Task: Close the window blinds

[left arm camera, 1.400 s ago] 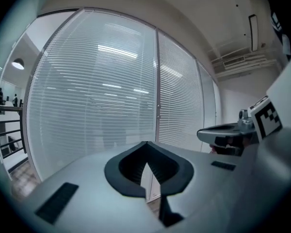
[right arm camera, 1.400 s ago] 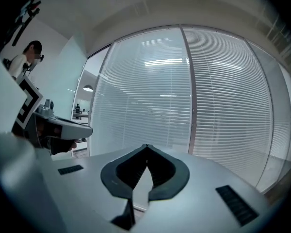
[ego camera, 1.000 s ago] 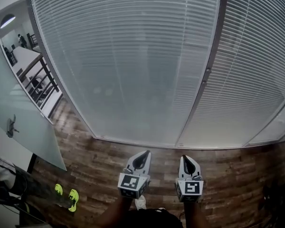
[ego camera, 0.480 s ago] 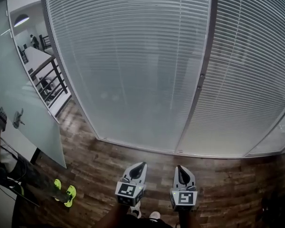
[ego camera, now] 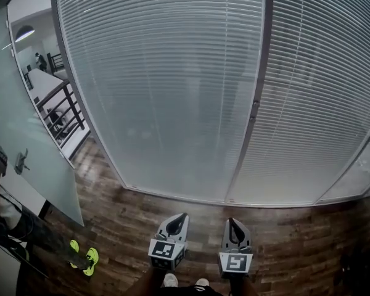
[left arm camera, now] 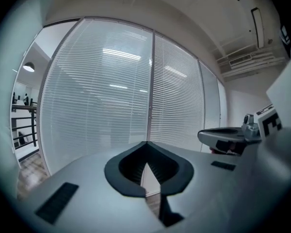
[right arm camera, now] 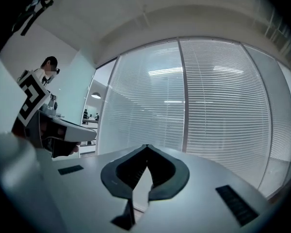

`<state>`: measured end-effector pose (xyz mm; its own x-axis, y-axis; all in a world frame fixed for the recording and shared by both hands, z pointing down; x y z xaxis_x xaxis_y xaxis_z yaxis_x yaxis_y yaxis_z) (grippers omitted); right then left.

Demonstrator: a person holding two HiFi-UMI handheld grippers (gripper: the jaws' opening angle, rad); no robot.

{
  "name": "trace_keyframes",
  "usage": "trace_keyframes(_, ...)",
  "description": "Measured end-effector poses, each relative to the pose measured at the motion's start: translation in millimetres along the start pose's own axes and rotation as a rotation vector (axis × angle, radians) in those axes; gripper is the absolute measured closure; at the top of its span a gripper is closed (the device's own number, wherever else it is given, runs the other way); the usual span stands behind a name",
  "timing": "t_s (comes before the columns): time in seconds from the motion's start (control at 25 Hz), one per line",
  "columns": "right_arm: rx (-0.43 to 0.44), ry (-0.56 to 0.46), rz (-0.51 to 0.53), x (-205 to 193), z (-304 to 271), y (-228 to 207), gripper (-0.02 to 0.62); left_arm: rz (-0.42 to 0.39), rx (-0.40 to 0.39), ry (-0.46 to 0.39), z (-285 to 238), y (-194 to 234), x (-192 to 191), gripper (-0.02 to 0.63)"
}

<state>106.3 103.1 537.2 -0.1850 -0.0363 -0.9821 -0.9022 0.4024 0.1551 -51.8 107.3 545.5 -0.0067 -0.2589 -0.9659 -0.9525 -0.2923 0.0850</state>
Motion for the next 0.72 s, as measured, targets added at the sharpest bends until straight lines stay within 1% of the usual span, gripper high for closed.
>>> trace_keyframes(0.12,-0.019,-0.041,0.06,16,-3,10,0.592,-0.024,-0.009,-0.034,4,8,9,0.606)
trace_keyframes(0.2,-0.031,-0.055,0.104,21,-3,19,0.592,-0.046,-0.001,-0.047,7,14,10,0.606)
trace_keyframes(0.48,-0.037,-0.056,0.108,21,3,35,0.592,-0.04,-0.032,-0.058,18,22,6,0.606)
trace_keyframes(0.6,-0.034,-0.062,0.159,26,7,45,0.592,-0.043,-0.048,-0.056,24,23,6,0.606)
trace_keyframes(0.72,-0.039,-0.072,0.181,31,9,55,0.592,-0.048,-0.053,-0.059,32,28,9,0.606)
Point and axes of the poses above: the fingertips, and each gripper's own axes: z backward along the fingers, y to its left, x out of its top, the point moved 2 cm from there along z, backward along the fingers, and after that the axes turned 6 degrees about y, right-handed, at the moved point
